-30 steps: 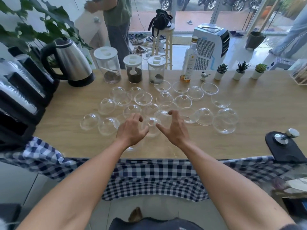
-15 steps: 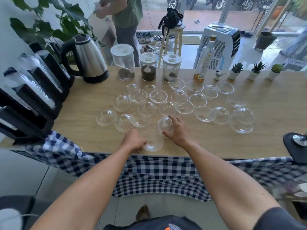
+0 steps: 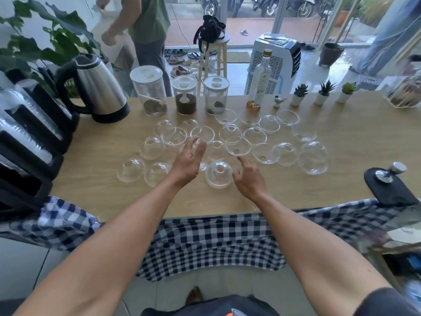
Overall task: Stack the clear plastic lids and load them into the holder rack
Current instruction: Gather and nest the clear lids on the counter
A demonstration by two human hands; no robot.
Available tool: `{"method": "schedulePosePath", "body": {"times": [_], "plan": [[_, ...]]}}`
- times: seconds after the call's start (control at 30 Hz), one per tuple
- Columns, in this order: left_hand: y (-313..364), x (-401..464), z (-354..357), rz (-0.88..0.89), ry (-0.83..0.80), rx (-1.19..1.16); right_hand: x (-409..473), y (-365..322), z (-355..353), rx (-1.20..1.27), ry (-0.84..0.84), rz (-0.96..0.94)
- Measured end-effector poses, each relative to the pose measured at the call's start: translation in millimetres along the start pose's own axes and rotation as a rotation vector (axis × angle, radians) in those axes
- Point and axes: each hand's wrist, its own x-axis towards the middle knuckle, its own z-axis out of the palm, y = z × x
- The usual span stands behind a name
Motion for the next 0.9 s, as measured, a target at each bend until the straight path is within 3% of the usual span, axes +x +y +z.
{"method": "schedulePosePath", "body": {"times": [0.1,0.2,0.37,0.5,0.6,0.73,0.9], "plan": [[-3.9,0.4,15.8,0.167,-0.008,0.460,8.6,2.4,-13.3,-0.105,0.159,0.009],[-13.4,-0.3,31.2,0.382,-0.087,0.813,20.2,10.9,-22.3,-0.320,0.209,0.041],[-21.5,-3.5,51.9,0.520,-0.092,0.999,36.0,40.0,-27.3,-0.525,0.124,0.129],[-24.6,-1.3,61.4,0.581,-0.181,1.169,41.7,57.2,-25.9,-0.577,0.169,0.110],[-29.7,3.1,66.4,0.564,-0.216,1.188,39.4,60.9,-27.7,-0.419,0.295,0.093],[-35.1,0.0,71.0,0.544,-0.216,1.131,38.0,50.4,-36.5,-0.007,0.464,0.142],[-42.5,-5.3,68.8,0.521,-0.091,0.827,46.2,31.2,-50.5,0.592,0.503,0.230]]}}
